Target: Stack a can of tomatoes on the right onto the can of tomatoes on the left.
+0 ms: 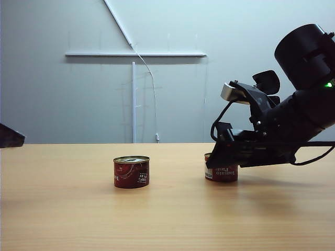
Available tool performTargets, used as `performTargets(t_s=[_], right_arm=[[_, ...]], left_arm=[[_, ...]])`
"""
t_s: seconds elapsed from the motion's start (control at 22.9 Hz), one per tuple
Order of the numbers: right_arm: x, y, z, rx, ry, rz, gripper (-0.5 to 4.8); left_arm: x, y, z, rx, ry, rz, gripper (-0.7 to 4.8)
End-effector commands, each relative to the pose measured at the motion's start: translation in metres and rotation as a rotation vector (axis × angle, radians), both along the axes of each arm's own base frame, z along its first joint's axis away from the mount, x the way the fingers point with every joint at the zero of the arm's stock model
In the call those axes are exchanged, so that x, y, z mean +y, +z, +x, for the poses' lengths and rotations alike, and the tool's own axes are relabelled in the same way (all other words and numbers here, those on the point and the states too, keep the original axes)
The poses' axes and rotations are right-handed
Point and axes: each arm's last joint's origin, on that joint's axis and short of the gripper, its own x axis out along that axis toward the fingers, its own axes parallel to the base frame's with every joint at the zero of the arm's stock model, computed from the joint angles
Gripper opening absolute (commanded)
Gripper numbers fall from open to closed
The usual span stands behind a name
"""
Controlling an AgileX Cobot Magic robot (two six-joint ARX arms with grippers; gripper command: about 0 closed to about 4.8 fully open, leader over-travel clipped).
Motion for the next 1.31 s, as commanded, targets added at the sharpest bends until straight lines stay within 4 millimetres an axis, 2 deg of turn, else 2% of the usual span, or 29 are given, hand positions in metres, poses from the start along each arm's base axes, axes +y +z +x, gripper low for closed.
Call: performTargets(t_s=[0.04,0.26,0.31,0.35,0.39,0.44,0.52,0.61,0.74,0.83,1.01,1.31], right_arm=[[0.004,0.003,0.002,-0.040,0.010,0.017,4.79],[0.008,-0.002,0.002,-0.032,0.037,0.025,4.79],[0.009,-0.002,0.003,-0.035,0.045,0.031,3.90],[0.009,-0.002,0.003,-0.037,0.045,0.032,2.70],[0.009,-0.001,0.003,-0.049,0.046,0.038,1.11],[0.009,0.000,0.004,-0.057,0.053,0.050,0.70],[0.013,0.005,0.004,-0.073,0.084,0.133,0.61],[0.028,0.012,0.001,-0.081,0.167,0.195,0.61],[0.072,0.025,-0.009,-0.096,0.330,0.161,0.61],[0.089,0.032,-0.013,-0.128,0.321,0.123,0.61],[0.108,0.036,-0.010,-0.182,0.286,0.055,0.62],[0.121,0.039,0.001,-0.137,0.295,0.025,0.62]], left_arm=[[0.000,0.002,0.000,-0.013,-0.005,-0.010,-0.04],[0.000,0.002,0.000,-0.012,-0.005,-0.010,-0.04],[0.000,0.002,0.000,-0.012,-0.005,-0.010,-0.04],[0.000,0.002,0.000,-0.013,-0.005,-0.010,-0.04],[0.000,0.002,0.000,-0.013,-0.004,-0.010,-0.04],[0.000,0.002,0.000,-0.013,-0.005,-0.010,-0.04],[0.000,0.002,0.000,-0.013,-0.005,-0.010,-0.04],[0.000,0.003,0.000,-0.015,-0.003,-0.012,-0.04],[0.000,0.003,0.000,-0.020,-0.003,-0.015,-0.04],[0.000,0.003,0.000,-0.020,-0.003,-0.015,-0.04],[0.000,0.003,0.000,-0.019,-0.003,-0.015,-0.04],[0.000,0.003,0.000,-0.019,-0.003,-0.015,-0.04]])
